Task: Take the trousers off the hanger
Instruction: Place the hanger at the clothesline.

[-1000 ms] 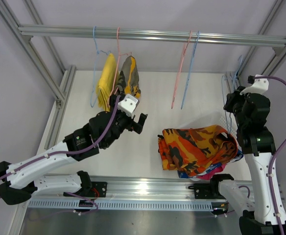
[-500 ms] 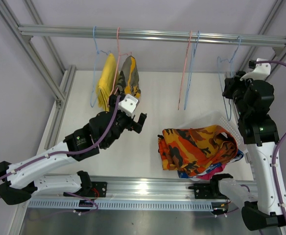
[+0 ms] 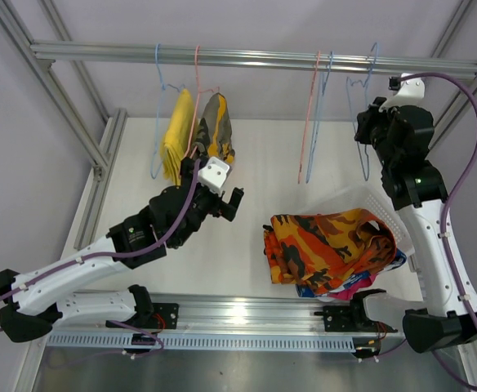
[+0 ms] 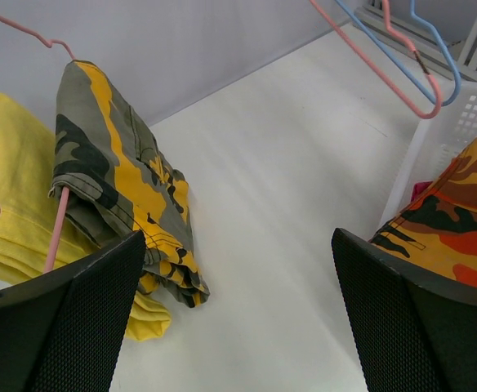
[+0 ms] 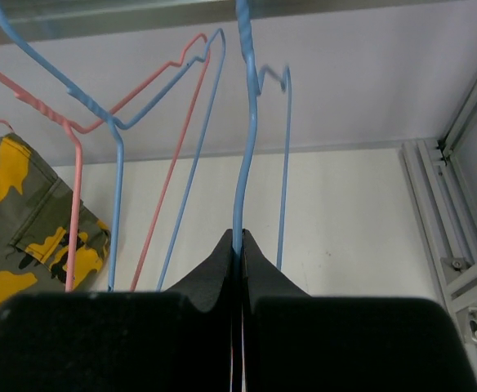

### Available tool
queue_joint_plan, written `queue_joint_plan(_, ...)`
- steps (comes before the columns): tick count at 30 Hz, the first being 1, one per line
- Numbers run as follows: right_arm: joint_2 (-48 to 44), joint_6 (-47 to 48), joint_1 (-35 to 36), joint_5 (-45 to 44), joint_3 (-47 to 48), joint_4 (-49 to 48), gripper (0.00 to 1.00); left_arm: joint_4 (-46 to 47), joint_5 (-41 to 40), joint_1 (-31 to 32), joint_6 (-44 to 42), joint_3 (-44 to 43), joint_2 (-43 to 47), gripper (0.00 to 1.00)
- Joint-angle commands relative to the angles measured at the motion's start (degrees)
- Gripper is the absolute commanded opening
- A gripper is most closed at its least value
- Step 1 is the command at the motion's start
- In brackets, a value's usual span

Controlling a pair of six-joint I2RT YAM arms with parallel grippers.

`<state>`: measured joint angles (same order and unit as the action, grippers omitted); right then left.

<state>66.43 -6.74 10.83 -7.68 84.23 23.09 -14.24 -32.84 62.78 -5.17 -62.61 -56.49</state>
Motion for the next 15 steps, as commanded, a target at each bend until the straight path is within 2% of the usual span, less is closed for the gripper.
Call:
queue_joint_plan(1,1.68,1.21,0.51,-0.67,2.96,-4.81,0.00,2.20,-0.56,-0.73,-1.16,0.21,1.12,0.99)
queue_joint_plan(7,2.47,0.77,0.77,-0.40,-0.55,-7.18,0.00,2.20,-0.56,-1.17,-1.16,0.29,1.12,0.99)
queue_joint_plan(15,-3.32,-0.55,1.12,-0.23,-7.93,-7.71,0.00,1.85,-0.12,-1.17,-0.81,0.12,0.77,0.99)
